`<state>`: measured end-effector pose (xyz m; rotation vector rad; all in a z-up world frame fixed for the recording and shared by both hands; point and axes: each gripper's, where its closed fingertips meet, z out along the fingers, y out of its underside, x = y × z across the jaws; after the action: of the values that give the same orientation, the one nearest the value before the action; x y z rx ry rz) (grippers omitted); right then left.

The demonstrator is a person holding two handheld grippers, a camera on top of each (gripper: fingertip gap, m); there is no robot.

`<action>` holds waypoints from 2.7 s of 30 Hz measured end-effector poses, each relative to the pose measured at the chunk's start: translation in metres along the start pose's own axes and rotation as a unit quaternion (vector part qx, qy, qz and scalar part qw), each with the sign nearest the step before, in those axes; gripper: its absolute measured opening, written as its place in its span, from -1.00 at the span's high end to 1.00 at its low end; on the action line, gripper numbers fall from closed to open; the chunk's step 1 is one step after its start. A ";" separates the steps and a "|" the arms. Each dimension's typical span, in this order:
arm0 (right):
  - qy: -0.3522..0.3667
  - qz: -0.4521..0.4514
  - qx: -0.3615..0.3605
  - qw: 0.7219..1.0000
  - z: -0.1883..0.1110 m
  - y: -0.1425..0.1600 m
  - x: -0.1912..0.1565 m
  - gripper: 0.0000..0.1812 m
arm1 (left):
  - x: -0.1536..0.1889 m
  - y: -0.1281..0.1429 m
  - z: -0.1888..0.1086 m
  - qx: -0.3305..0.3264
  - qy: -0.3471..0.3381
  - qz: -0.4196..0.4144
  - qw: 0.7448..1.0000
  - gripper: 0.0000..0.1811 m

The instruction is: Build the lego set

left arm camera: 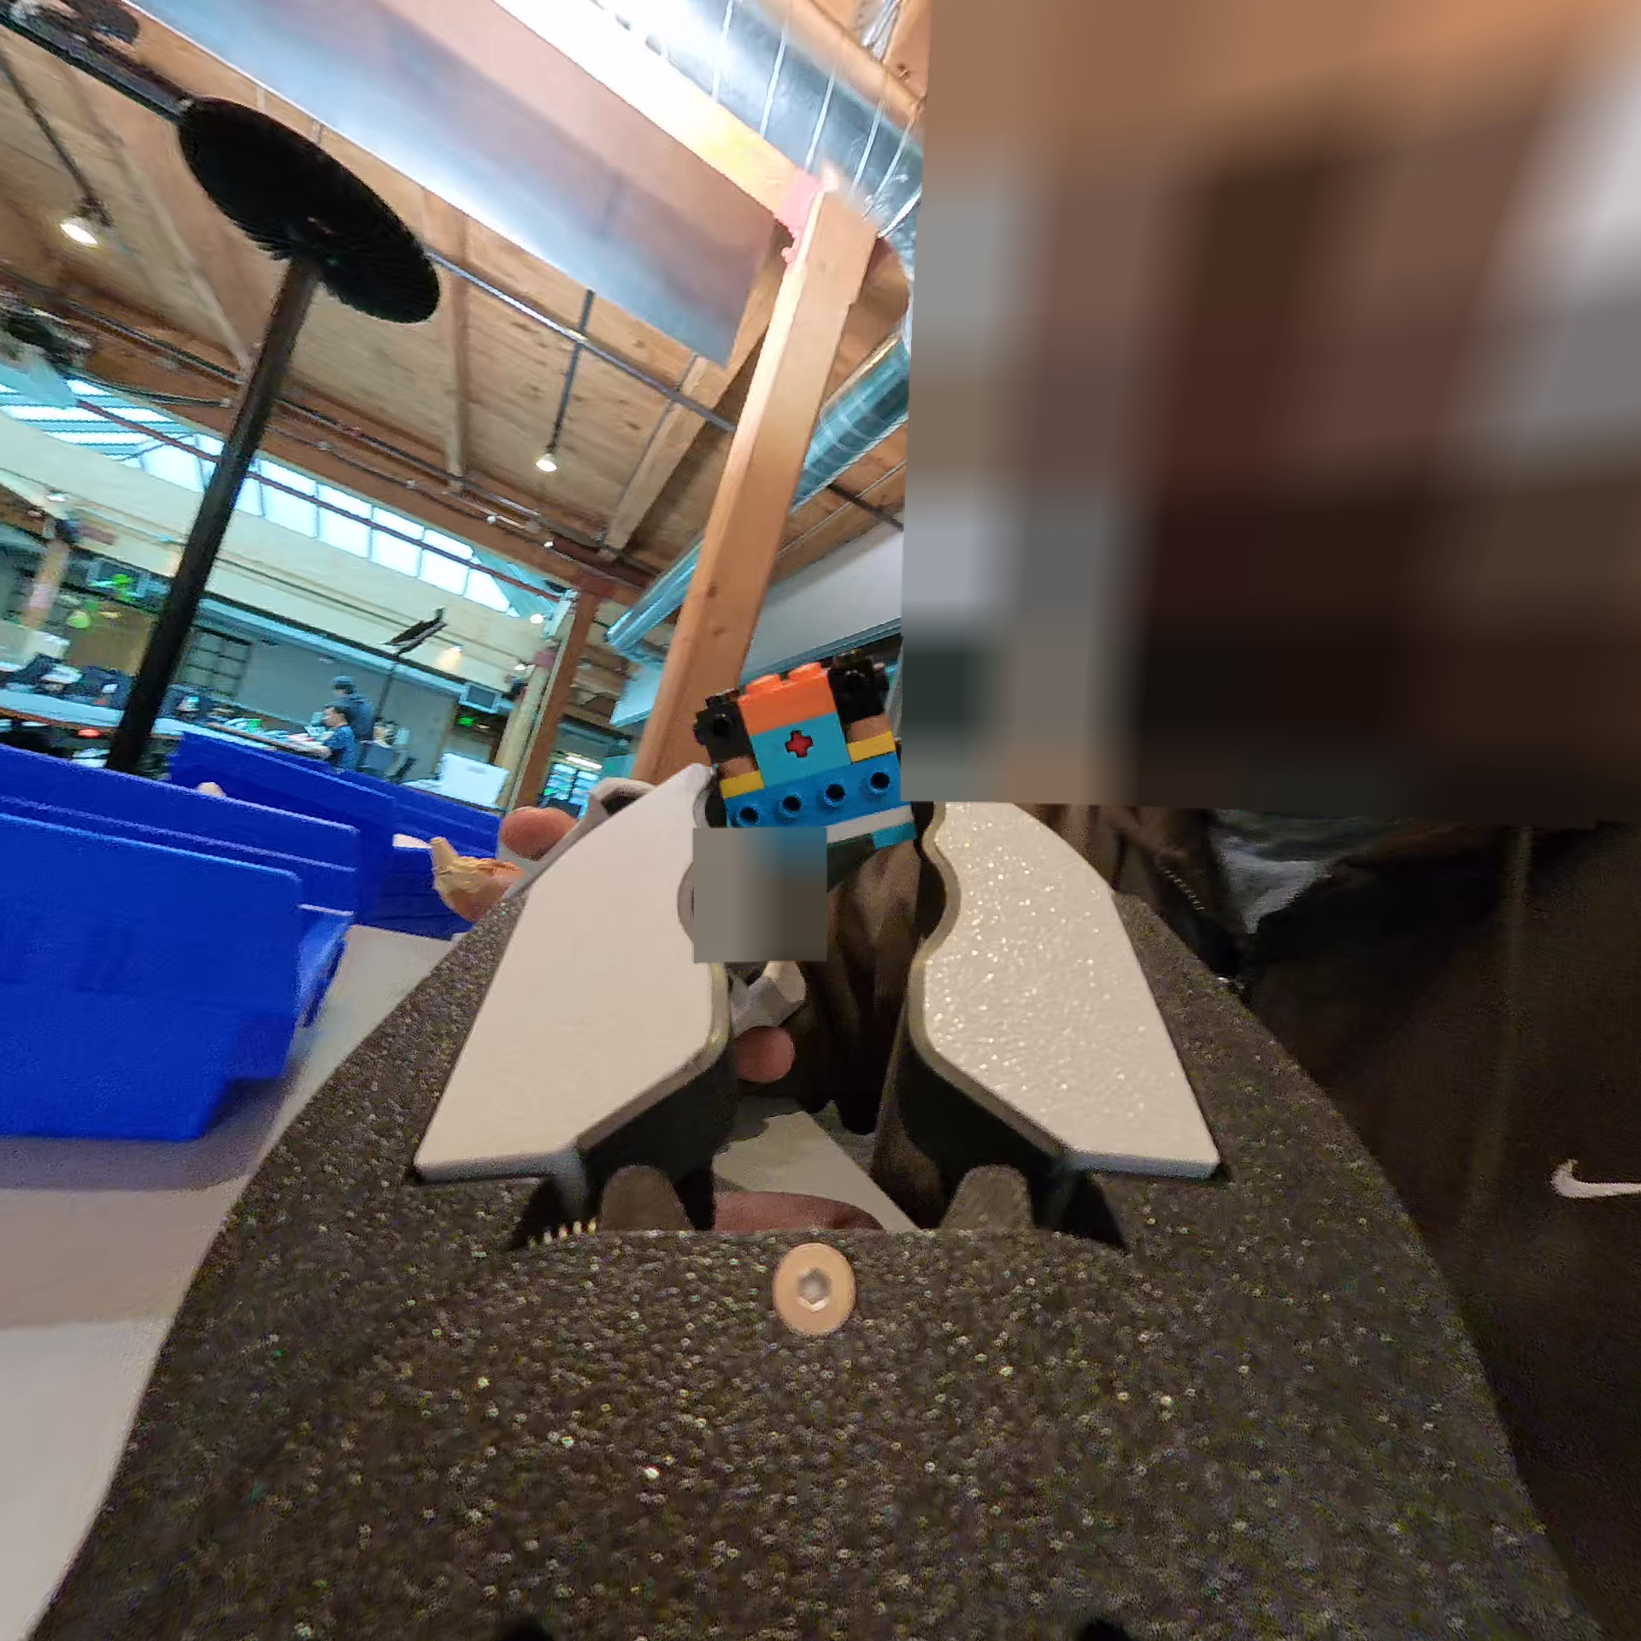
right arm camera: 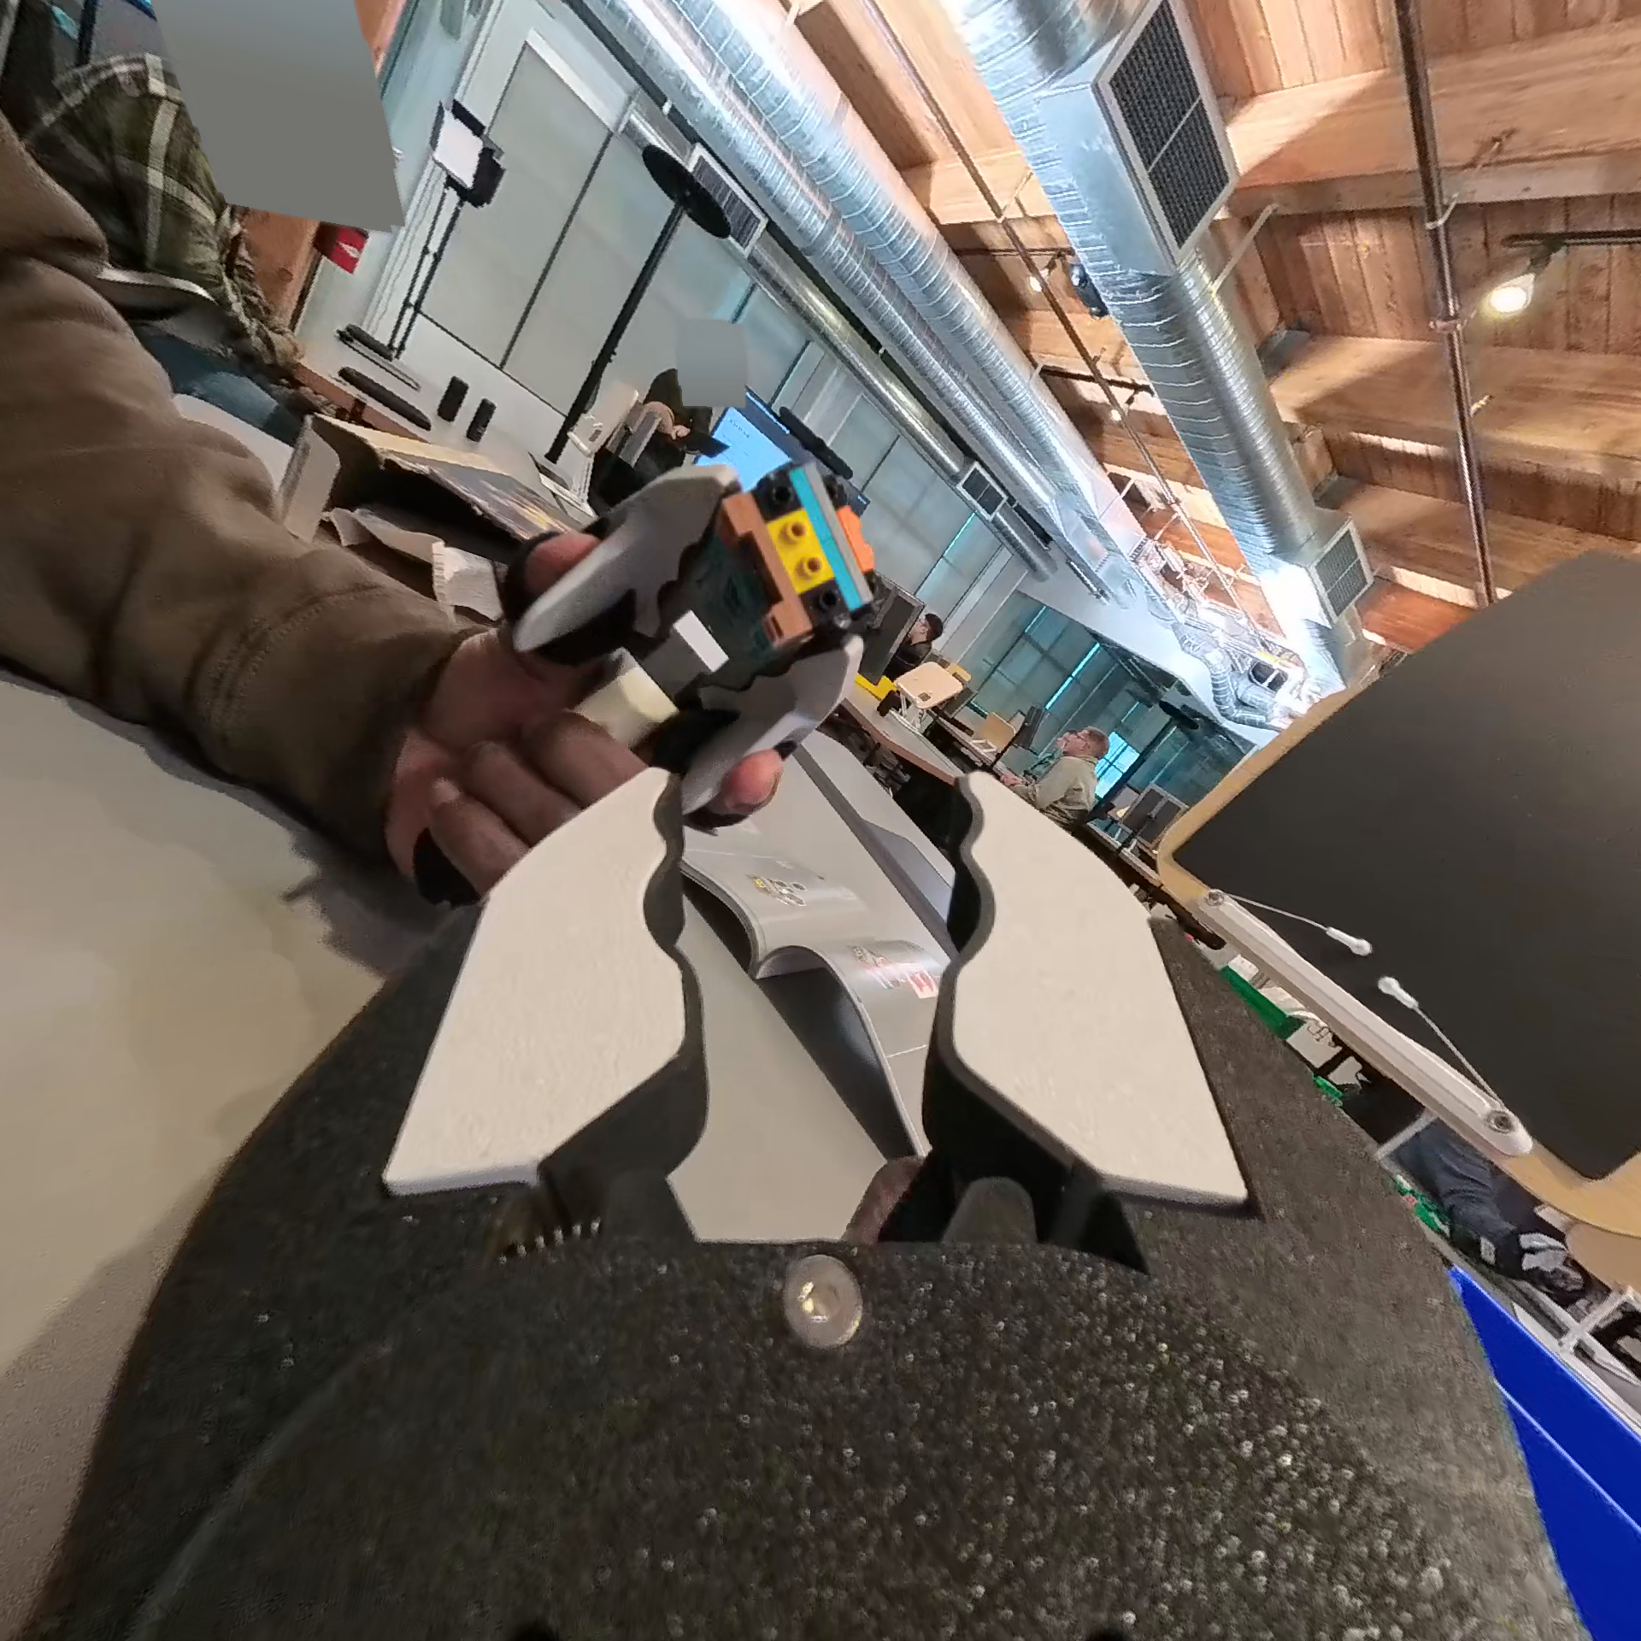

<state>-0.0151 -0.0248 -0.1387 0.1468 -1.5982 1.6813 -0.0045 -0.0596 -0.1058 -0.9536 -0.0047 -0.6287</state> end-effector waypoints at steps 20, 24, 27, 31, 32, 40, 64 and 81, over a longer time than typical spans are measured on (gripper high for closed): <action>0.019 -0.092 -0.020 0.995 0.008 -0.007 -0.004 0.37 | -0.014 0.015 0.003 -0.022 -0.004 -0.110 0.994 0.56; 0.006 -0.117 -0.033 0.993 0.010 -0.006 -0.008 0.31 | -0.014 0.027 0.008 -0.042 0.005 -0.147 0.988 0.56; -0.006 -0.121 -0.036 0.992 0.011 -0.009 -0.011 0.29 | -0.012 0.035 0.012 -0.057 0.017 -0.172 0.983 0.55; -0.020 -0.120 -0.038 0.992 0.011 -0.012 -0.014 0.33 | -0.009 0.042 0.015 -0.072 0.026 -0.188 0.979 0.55; -0.021 -0.121 -0.037 0.992 0.011 -0.013 -0.014 0.36 | -0.010 0.043 0.016 -0.075 0.026 -0.190 0.979 0.55; -0.029 -0.114 -0.037 0.992 0.010 -0.015 -0.016 0.53 | -0.011 0.045 0.016 -0.078 0.025 -0.198 0.977 0.56; -0.056 -0.084 -0.021 0.995 0.006 -0.015 -0.019 0.55 | -0.010 0.052 0.019 -0.095 0.021 -0.190 0.977 0.56; -0.046 -0.049 -0.052 0.996 0.003 0.002 -0.011 0.31 | -0.034 0.052 0.015 -0.144 -0.105 -0.038 0.983 0.56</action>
<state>-0.0099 -0.0318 -0.1458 0.2485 -1.7147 1.5335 -0.0022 -0.0098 -0.1459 -1.3022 -0.1423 -0.6065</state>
